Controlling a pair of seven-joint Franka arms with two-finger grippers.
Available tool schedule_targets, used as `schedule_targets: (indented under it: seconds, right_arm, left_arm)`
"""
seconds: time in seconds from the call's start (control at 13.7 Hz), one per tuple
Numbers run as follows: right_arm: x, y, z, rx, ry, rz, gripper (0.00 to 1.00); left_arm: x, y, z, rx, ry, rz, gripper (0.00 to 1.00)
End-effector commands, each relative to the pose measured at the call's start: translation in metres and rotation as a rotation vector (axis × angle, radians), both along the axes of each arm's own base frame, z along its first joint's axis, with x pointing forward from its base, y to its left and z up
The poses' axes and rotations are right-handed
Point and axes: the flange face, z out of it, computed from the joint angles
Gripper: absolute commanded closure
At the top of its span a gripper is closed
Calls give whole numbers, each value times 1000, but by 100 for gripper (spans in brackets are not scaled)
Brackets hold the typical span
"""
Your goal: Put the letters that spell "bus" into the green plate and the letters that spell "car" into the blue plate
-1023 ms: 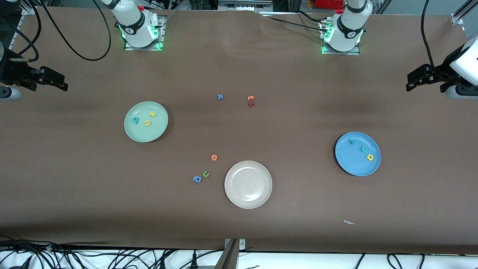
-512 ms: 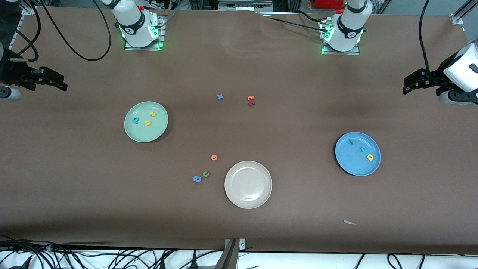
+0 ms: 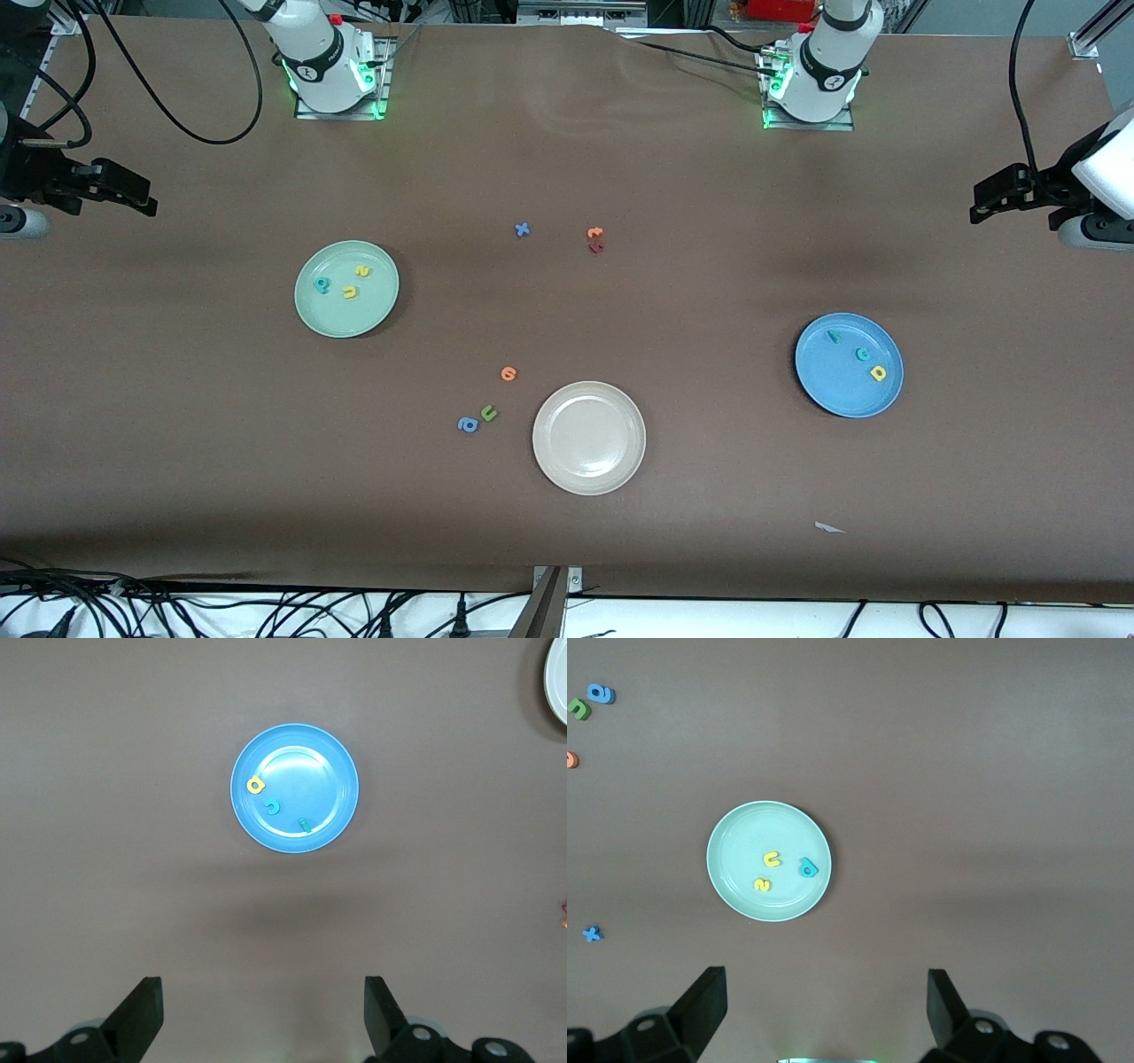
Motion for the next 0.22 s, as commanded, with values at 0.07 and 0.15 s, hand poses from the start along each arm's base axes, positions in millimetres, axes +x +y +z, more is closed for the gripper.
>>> schedule_targets:
  seconds: [0.07, 0.15]
  right_arm:
    - [0, -2, 6, -12, -6, -4, 0]
    - [0, -2, 7, -12, -7, -5, 0]
  left_arm:
    - [-1, 2, 2, -30, -13, -17, 0]
    - [-1, 1, 2, -30, -13, -19, 0]
